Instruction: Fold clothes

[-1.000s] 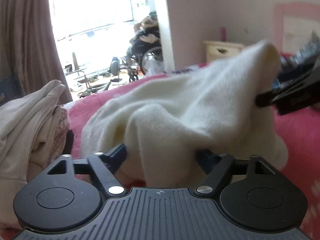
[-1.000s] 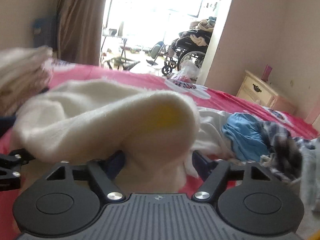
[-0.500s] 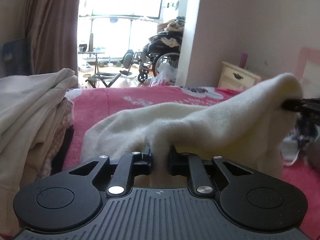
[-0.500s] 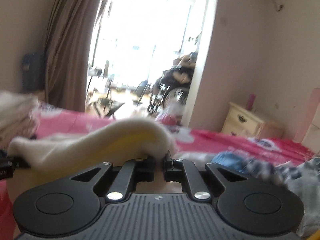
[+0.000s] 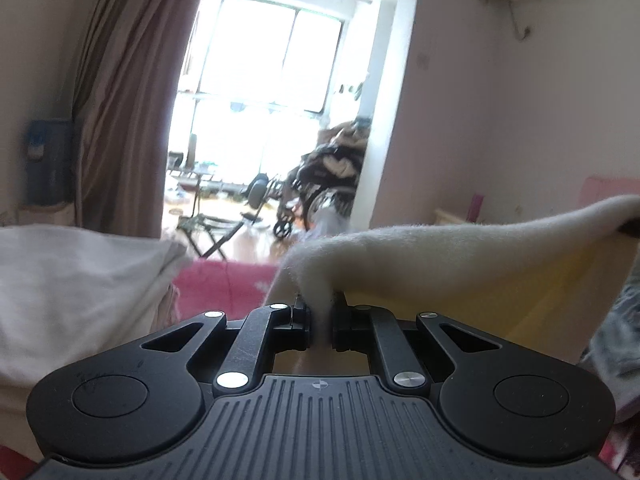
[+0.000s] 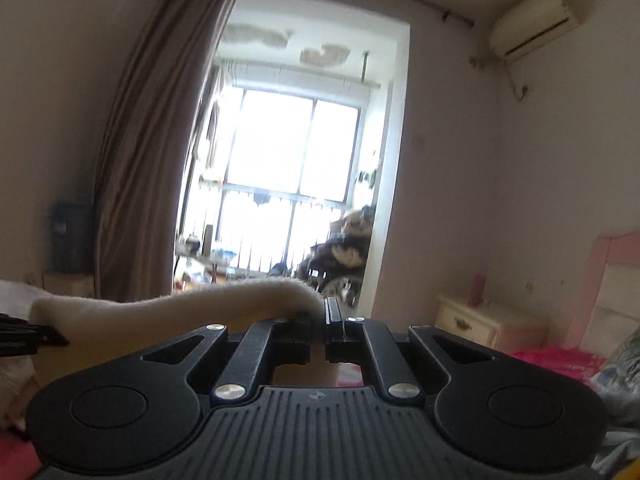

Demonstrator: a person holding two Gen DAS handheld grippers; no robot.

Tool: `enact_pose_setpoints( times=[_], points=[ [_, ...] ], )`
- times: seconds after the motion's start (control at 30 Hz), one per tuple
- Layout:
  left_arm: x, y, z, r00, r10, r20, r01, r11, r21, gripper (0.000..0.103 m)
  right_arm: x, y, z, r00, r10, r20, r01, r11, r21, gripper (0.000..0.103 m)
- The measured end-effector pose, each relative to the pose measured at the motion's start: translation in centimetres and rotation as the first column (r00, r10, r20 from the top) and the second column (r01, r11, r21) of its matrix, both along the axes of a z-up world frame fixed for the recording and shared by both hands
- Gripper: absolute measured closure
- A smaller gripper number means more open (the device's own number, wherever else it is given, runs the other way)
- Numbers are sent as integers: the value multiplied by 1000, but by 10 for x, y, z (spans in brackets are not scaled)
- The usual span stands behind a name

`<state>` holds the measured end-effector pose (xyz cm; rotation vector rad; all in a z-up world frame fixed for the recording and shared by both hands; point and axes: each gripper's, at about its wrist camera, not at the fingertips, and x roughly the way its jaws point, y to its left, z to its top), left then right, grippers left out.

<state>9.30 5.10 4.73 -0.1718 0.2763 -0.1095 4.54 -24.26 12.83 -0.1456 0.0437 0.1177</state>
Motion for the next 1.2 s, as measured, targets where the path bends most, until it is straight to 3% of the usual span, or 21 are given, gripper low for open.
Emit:
enact_pose_setpoints(
  times=[0.1,0.2,0.3,0.4,0.5,0.57,0.63,0.67,0.7,0.73,0.77,0.83,0.87,0.9,0.97,1.0,1.1,1.2],
  points=[
    [-23,-3,10,997,-65,44,66,998,-9,96,-41,-25,20,1000,-2,0,2,997,78,97],
    [-51,0,21,985,-158,73,162,985,-54,96,-80,-55,23,998,2,-63,9,986,165,97],
    [-72,-1,20,961,-270,54,274,959,-76,96,-113,-79,5,981,10,-194,34,974,224,97],
    [-88,-8,8,927,-374,-26,371,926,-64,96,-130,-95,-34,930,9,-367,82,969,234,97],
    [-102,-21,-20,880,-453,-145,456,890,-17,96,-139,-106,-80,830,17,-557,131,966,225,96],
    [-108,-27,-36,823,-510,-250,529,849,11,96,-138,-105,-107,746,16,-666,155,968,197,93],
    [-111,-38,-53,753,-551,-359,601,798,37,91,-135,-107,-126,631,30,-775,173,969,178,91],
    [-114,-42,-60,723,-559,-407,630,775,55,89,-134,-109,-132,578,28,-816,180,970,161,84],
    [-117,-46,-65,706,-558,-436,645,761,70,79,-132,-113,-132,549,16,-836,181,974,138,79],
    [-120,-47,-69,691,-557,-461,658,749,82,70,-131,-117,-127,546,3,-838,178,977,119,76],
    [-123,-47,-71,679,-553,-483,667,740,91,67,-130,-121,-120,548,-8,-836,170,980,103,66],
    [-128,-42,-69,664,-546,-511,672,735,89,60,-132,-128,-100,597,-10,-802,133,987,87,60],
    [-127,-36,-67,666,-538,-516,663,744,79,57,-132,-130,-90,631,-7,-776,121,989,89,56],
    [-126,-29,-66,672,-530,-517,649,758,65,50,-130,-132,-80,664,-1,-748,108,990,94,46],
    [-123,-15,-60,698,-508,-505,607,794,39,44,-119,-126,-68,718,48,-695,62,989,133,42],
    [-121,-12,-57,715,-496,-492,585,810,34,41,-109,-117,-65,727,88,-681,28,987,157,42],
    [-106,-12,-51,776,-456,-435,525,850,46,31,-71,-74,-67,721,233,-652,-110,968,224,38],
    [-90,-7,-53,787,-446,-426,503,864,25,28,-31,-19,-71,705,345,-619,-242,938,247,36]
  ],
)
